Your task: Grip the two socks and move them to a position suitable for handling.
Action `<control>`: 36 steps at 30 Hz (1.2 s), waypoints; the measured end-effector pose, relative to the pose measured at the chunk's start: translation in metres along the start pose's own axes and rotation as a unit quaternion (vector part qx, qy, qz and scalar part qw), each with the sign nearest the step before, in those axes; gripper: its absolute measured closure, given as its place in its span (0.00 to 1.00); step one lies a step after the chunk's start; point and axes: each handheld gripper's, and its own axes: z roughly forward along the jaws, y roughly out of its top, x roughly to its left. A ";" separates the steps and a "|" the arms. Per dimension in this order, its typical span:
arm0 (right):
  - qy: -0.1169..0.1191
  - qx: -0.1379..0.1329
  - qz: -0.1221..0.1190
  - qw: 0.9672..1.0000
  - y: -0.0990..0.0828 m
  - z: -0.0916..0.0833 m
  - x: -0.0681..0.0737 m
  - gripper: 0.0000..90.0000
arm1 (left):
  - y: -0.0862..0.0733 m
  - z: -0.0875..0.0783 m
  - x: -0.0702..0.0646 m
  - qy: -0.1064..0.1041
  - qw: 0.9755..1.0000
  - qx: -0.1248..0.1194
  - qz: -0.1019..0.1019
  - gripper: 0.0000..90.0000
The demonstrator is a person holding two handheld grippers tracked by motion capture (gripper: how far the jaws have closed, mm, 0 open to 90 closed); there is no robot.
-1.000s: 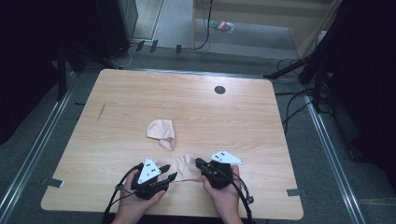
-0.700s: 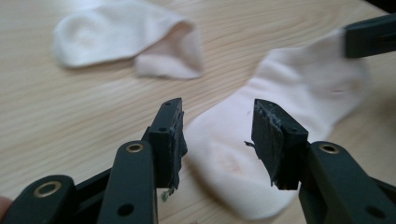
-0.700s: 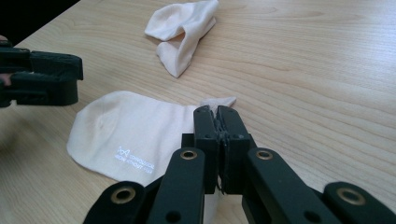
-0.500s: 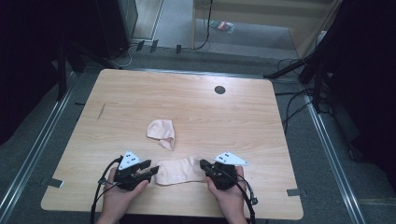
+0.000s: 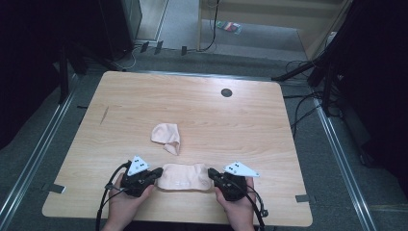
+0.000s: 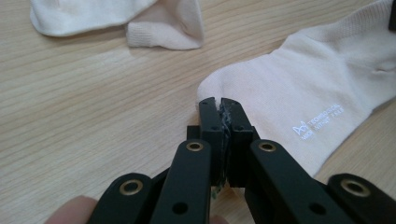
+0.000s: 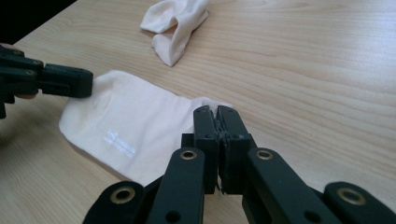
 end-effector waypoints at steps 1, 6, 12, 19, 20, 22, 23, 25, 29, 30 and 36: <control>0.000 0.002 0.000 1.000 -0.001 -0.001 0.000 0.98 | 0.000 0.000 0.001 0.000 1.000 0.002 0.002 1.00; -0.009 0.015 0.003 1.000 -0.008 -0.003 -0.004 0.98 | -0.003 0.003 0.001 -0.006 1.000 0.010 0.005 1.00; -0.010 0.035 0.002 0.999 -0.017 0.000 -0.008 0.93 | -0.006 0.007 0.001 -0.011 1.000 0.014 0.006 0.98; -0.001 0.002 0.018 1.000 -0.009 -0.007 -0.013 0.54 | -0.005 0.004 0.006 -0.004 1.000 -0.015 -0.017 0.64; -0.001 -0.001 0.021 1.000 -0.008 -0.008 -0.016 0.50 | -0.004 0.004 0.008 -0.003 1.000 -0.017 -0.018 0.62; -0.002 -0.005 0.028 1.000 -0.006 -0.009 -0.020 0.44 | -0.002 0.004 0.010 0.003 1.000 -0.021 -0.021 0.60; -0.005 -0.008 0.031 0.999 -0.005 -0.010 -0.022 0.41 | -0.001 0.005 0.010 0.004 0.999 -0.024 -0.024 0.58; -0.007 -0.011 0.034 0.999 -0.003 -0.010 -0.025 0.34 | 0.002 0.006 0.012 0.006 0.999 -0.029 -0.024 0.57; -0.012 -0.016 0.035 0.999 0.000 -0.011 -0.028 0.32 | 0.011 0.009 0.015 0.009 0.999 -0.035 -0.022 0.56; -0.015 -0.017 0.036 0.999 0.000 -0.011 -0.029 0.31 | 0.013 0.010 0.016 0.007 0.999 -0.037 -0.027 0.56; -0.024 -0.017 0.041 0.999 0.002 -0.012 -0.034 0.30 | 0.030 0.022 0.019 0.014 0.999 -0.049 -0.017 0.50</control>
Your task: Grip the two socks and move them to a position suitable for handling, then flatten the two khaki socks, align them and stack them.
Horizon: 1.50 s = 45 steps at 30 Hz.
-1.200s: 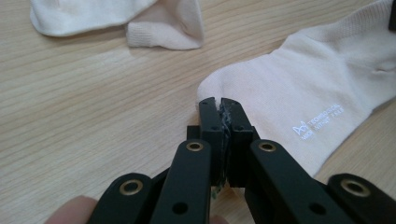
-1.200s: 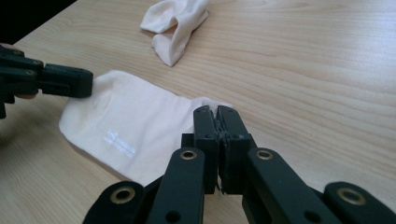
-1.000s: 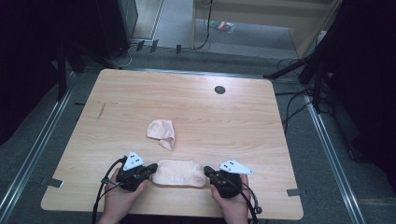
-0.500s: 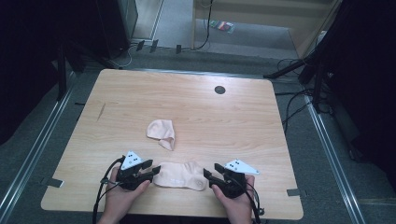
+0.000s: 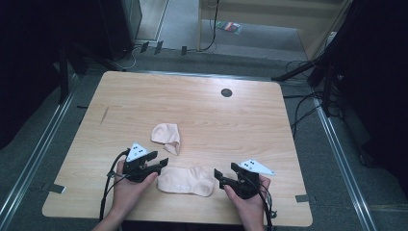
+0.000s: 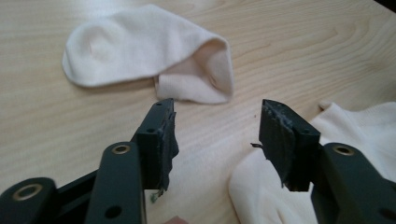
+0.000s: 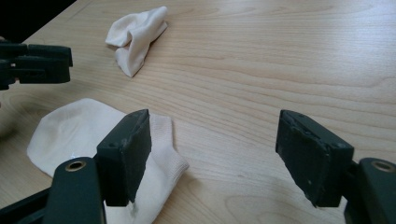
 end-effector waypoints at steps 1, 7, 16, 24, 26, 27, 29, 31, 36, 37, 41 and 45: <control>-0.001 0.000 0.002 1.000 0.000 0.000 0.000 0.30 | 0.003 0.002 0.000 0.000 1.000 -0.001 0.002 0.49; -0.001 -0.002 0.001 1.000 0.003 0.002 0.000 0.29 | 0.019 0.019 0.002 0.022 1.000 -0.005 0.011 0.40; 0.000 0.003 0.000 1.000 0.004 0.003 0.002 0.28 | 0.039 0.046 0.004 0.030 0.999 0.014 0.004 0.33; -0.004 0.005 0.004 1.000 0.006 0.004 0.000 0.27 | 0.048 0.066 0.000 0.051 0.997 0.047 0.020 0.28; -0.003 0.004 0.003 1.000 0.006 0.005 0.000 0.27 | 0.048 0.070 0.001 0.060 0.996 0.058 0.015 0.31; -0.003 0.005 0.004 1.000 0.006 0.005 0.000 0.27 | 0.048 0.072 0.002 0.060 0.996 0.059 0.011 0.33; -0.002 0.005 0.002 1.000 0.006 0.005 0.000 0.27 | 0.047 0.074 0.003 0.067 0.995 0.068 0.011 0.41; -0.002 0.006 0.004 1.000 0.006 0.006 0.001 0.27 | 0.047 0.074 0.005 0.067 0.995 0.068 0.006 0.60; -0.005 0.007 0.005 1.000 0.007 0.006 0.001 0.27 | 0.051 0.066 0.011 0.050 0.998 0.049 -0.007 0.98; -0.004 0.006 0.006 1.000 0.007 0.006 0.001 0.27 | 0.052 0.063 0.011 0.045 0.998 0.042 -0.010 0.99; -0.005 0.002 0.004 1.000 0.009 0.007 0.002 0.27 | 0.058 0.050 0.006 0.032 0.999 0.017 -0.014 0.99; -0.006 -0.001 0.006 1.000 0.013 0.007 0.004 0.28 | 0.062 0.041 -0.003 0.011 1.000 -0.006 -0.026 1.00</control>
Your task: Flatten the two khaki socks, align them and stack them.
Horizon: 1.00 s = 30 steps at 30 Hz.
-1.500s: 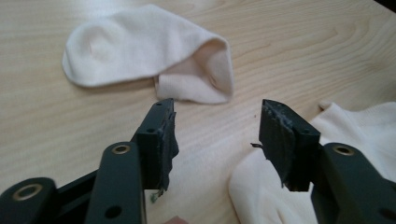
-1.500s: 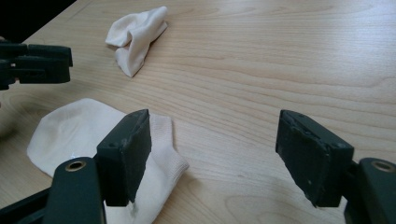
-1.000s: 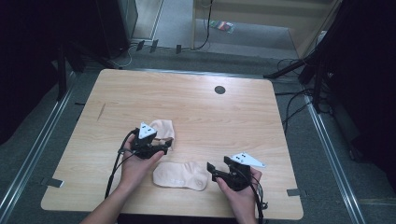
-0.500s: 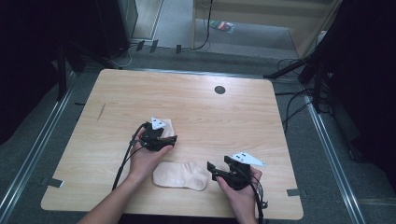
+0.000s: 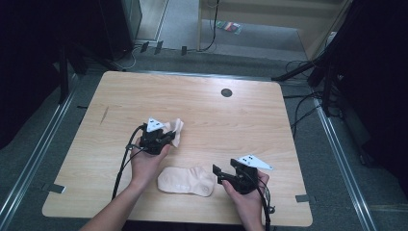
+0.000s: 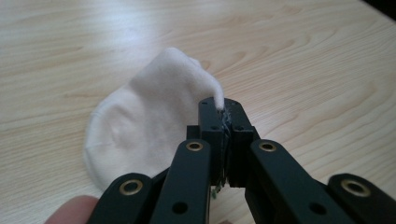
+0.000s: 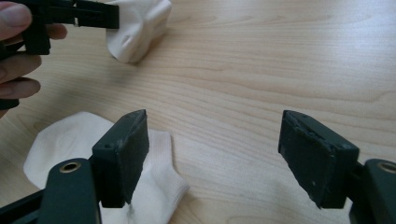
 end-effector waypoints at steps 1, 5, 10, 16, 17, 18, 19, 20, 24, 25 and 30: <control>0.000 0.000 -0.001 1.000 0.002 0.000 0.001 0.29 | 0.001 -0.002 -0.001 -0.010 1.000 -0.001 -0.006 1.00; 0.018 -0.007 -0.007 1.000 0.011 0.004 0.005 0.41 | 0.002 -0.005 -0.006 -0.038 0.999 -0.011 -0.011 1.00; 0.045 -0.008 -0.016 0.999 0.024 0.016 0.015 0.51 | 0.002 -0.007 -0.011 -0.059 0.998 -0.021 -0.012 1.00; 0.049 -0.008 -0.013 0.999 0.040 0.034 0.019 0.53 | -0.004 0.004 -0.009 -0.064 0.998 0.002 -0.026 1.00; 0.047 -0.008 -0.013 0.999 0.041 0.036 0.018 0.53 | -0.006 0.007 -0.009 -0.059 0.998 0.006 -0.029 1.00; 0.043 -0.004 -0.014 0.999 0.041 0.038 0.018 0.54 | -0.008 0.010 -0.008 -0.055 0.998 0.011 -0.032 0.99; 0.038 0.000 -0.012 0.999 0.042 0.040 0.017 0.54 | -0.010 0.012 -0.006 -0.049 0.998 0.017 -0.030 0.99; 0.033 0.004 -0.012 0.999 0.042 0.043 0.016 0.54 | -0.012 0.014 -0.005 -0.044 0.998 0.023 -0.030 0.99; 0.021 0.013 -0.012 1.000 0.043 0.049 0.011 0.56 | -0.019 0.018 0.001 -0.025 0.998 0.044 -0.032 0.99; 0.018 0.014 -0.014 1.000 0.043 0.051 0.010 0.56 | -0.020 0.019 0.002 -0.018 0.998 0.046 -0.030 0.98; 0.014 0.022 -0.017 1.000 0.046 0.060 0.008 0.57 | -0.022 0.015 0.008 -0.017 0.999 0.033 -0.035 0.71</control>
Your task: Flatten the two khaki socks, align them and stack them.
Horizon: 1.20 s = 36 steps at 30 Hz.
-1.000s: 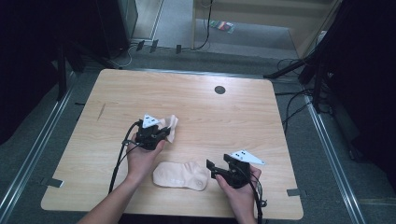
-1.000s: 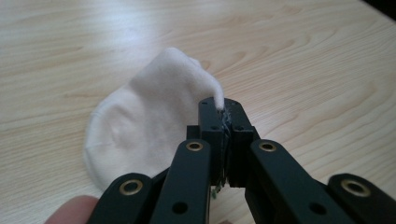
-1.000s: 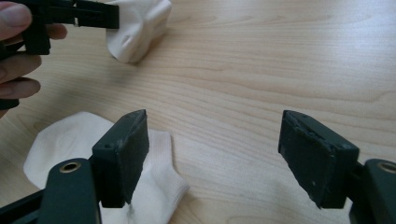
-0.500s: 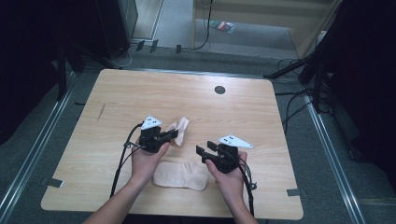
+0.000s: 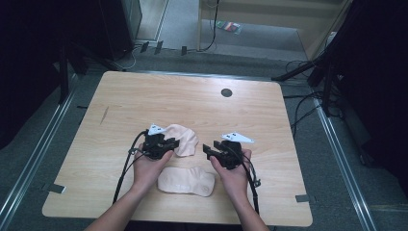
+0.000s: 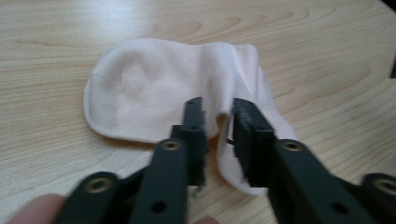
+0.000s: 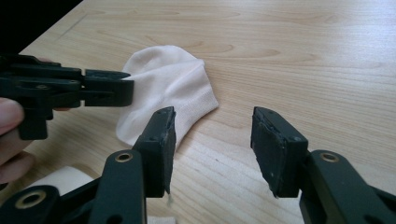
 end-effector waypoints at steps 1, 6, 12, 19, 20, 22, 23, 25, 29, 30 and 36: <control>0.000 0.003 -0.001 1.000 0.000 0.002 0.000 0.58 | 0.001 -0.002 0.001 0.000 1.000 -0.007 0.002 0.67; 0.004 0.016 -0.011 1.000 0.003 0.013 0.001 0.59 | 0.005 -0.006 0.009 0.035 0.999 -0.037 0.005 0.57; 0.002 0.040 -0.024 0.999 0.004 0.026 0.003 0.61 | 0.013 0.002 0.025 0.096 0.994 -0.047 0.014 0.55; 0.018 0.076 -0.045 0.996 -0.002 0.035 0.006 0.67 | 0.019 0.015 0.036 0.114 0.992 -0.053 0.026 0.58; 0.020 0.079 -0.051 0.995 -0.002 0.036 0.007 0.68 | 0.019 0.016 0.037 0.116 0.992 -0.052 0.025 0.59; 0.018 0.085 -0.063 0.994 -0.003 0.037 0.008 0.69 | 0.020 0.020 0.040 0.116 0.992 -0.045 0.026 0.61; 0.018 0.087 -0.066 0.994 -0.004 0.038 0.008 0.69 | 0.020 0.021 0.040 0.114 0.992 -0.044 0.028 0.63; 0.014 0.093 -0.078 0.992 -0.006 0.040 0.009 0.71 | 0.020 0.025 0.040 0.113 0.992 -0.034 0.039 0.69; 0.000 0.104 -0.100 0.990 -0.009 0.044 0.012 0.81 | 0.019 0.026 0.039 0.106 0.993 -0.005 0.045 0.94; 0.001 0.105 -0.104 0.989 -0.010 0.044 0.012 0.86 | 0.018 0.026 0.039 0.102 0.994 0.001 0.047 0.98; -0.006 0.098 -0.116 0.988 -0.008 0.040 0.008 0.99 | 0.012 0.014 0.040 0.085 0.995 -0.009 0.045 1.00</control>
